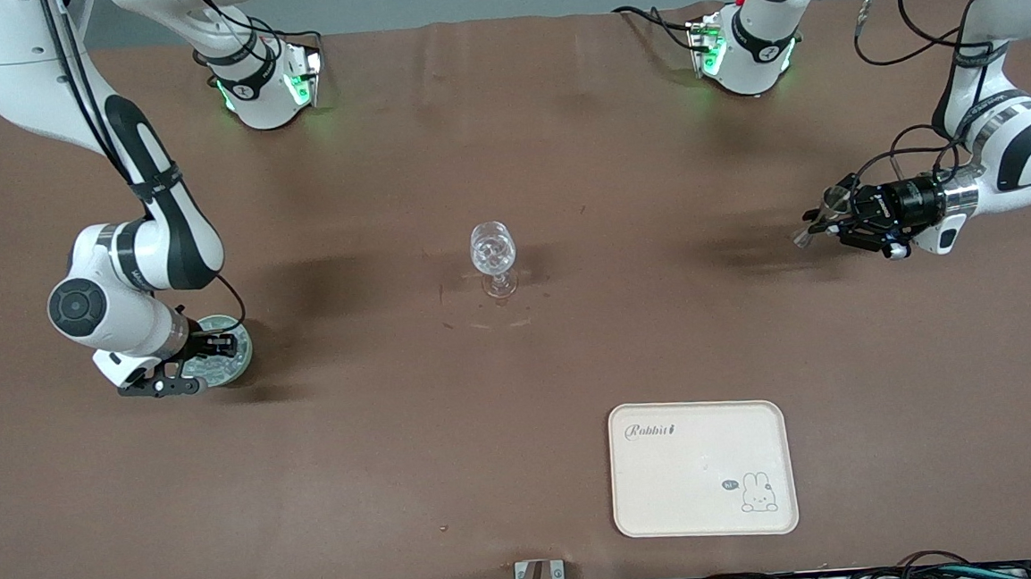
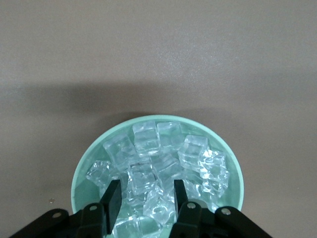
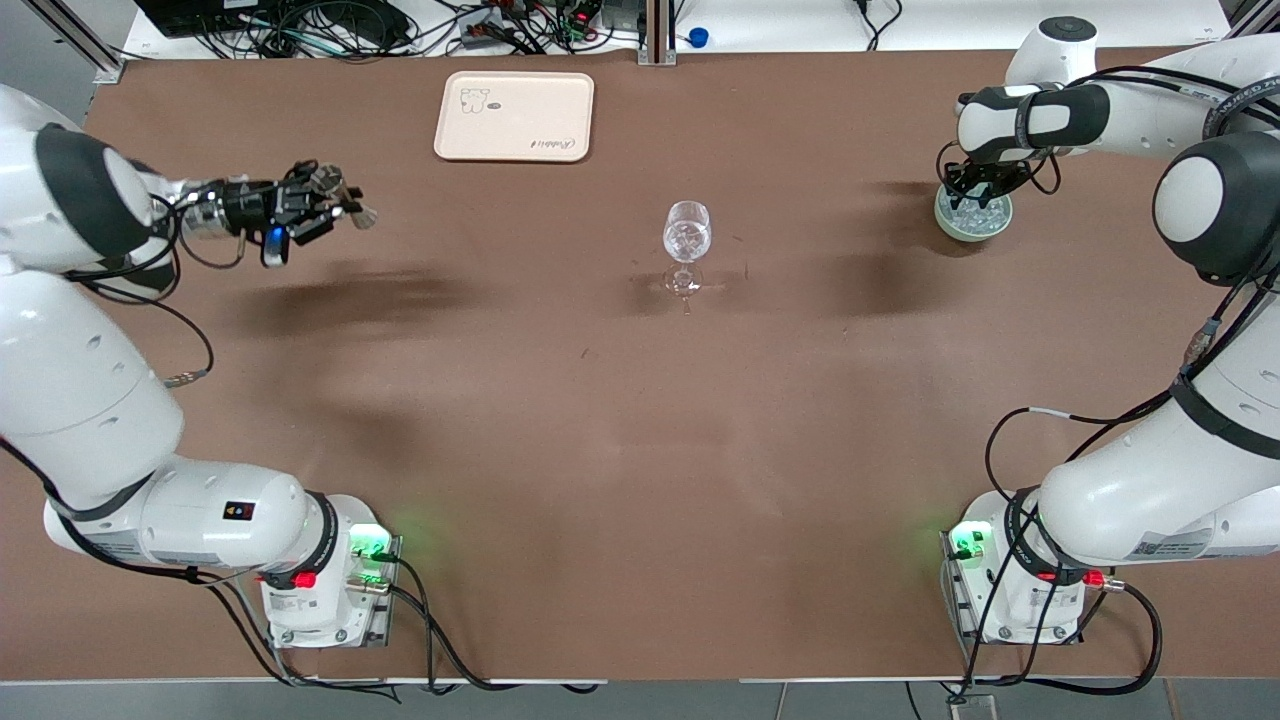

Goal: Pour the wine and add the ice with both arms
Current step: 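Lift the metal jigger with the left gripper and carry it to the glass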

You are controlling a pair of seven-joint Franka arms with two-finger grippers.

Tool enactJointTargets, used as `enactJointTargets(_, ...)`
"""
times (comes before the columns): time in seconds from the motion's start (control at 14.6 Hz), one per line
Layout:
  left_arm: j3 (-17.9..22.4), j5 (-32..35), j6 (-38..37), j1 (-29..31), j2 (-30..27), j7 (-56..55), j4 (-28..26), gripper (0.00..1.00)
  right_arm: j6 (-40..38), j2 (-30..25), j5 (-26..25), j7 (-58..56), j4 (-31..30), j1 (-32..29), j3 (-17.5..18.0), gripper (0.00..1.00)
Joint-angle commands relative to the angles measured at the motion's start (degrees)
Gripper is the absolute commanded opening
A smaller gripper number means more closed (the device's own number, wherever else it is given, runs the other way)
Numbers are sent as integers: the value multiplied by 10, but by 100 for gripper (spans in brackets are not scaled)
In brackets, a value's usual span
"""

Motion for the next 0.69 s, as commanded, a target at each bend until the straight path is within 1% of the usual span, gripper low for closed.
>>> enactJointTargets(0.0, -68, 17, 57, 2, -73, -119, 30, 0, 15, -8, -5, -3, -17, 1, 0, 51)
enactJointTargets(0.07, -116, 20, 101, 5, -93, -193, 56, 0, 21, -7, -5, -3, -18, 1, 0, 50)
enactJointTargets(0.14, -155, 39, 128, 8, -106, -238, 80, 0, 33, -6, -5, -4, -27, 2, 0, 50)
enactJointTargets(0.21, -190, 52, 139, 9, -110, -258, 98, 0, 37, -7, -5, -3, -30, 2, 0, 48)
enactJointTargets(0.27, -216, 53, 144, 9, -115, -260, 103, 0, 32, -7, -5, -3, -28, 2, 0, 41)
enactJointTargets(0.34, -246, 53, 171, 9, -120, -263, 103, 0, 31, -7, -5, -2, -28, 2, 0, 30)
enactJointTargets(0.48, -317, 55, 228, 9, -124, -283, 102, 0, 29, -7, -5, 7, -24, 2, 1, 15)
enactJointTargets(0.62, -369, 72, 269, 10, -124, -287, 100, 0, 9, -7, -3, 9, -13, 2, 1, 11)
